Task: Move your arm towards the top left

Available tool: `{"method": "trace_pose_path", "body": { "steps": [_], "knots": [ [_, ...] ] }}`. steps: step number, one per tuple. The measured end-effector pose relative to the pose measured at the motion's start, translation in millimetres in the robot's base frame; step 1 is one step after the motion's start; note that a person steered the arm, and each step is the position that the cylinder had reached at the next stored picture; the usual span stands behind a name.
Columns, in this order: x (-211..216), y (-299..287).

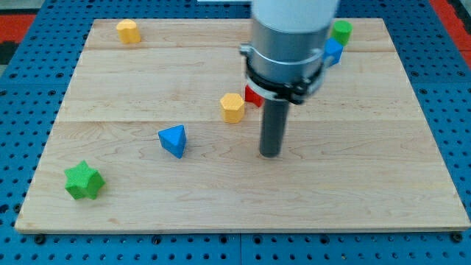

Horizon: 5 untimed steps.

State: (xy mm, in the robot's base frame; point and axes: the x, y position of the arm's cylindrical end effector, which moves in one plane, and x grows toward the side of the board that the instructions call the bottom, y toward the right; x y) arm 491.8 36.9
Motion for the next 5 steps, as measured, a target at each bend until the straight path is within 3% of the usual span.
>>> {"method": "trace_pose_path", "body": {
  "steps": [3, 5],
  "knots": [
    [-33, -149],
    [-123, -259]
  ]
}}
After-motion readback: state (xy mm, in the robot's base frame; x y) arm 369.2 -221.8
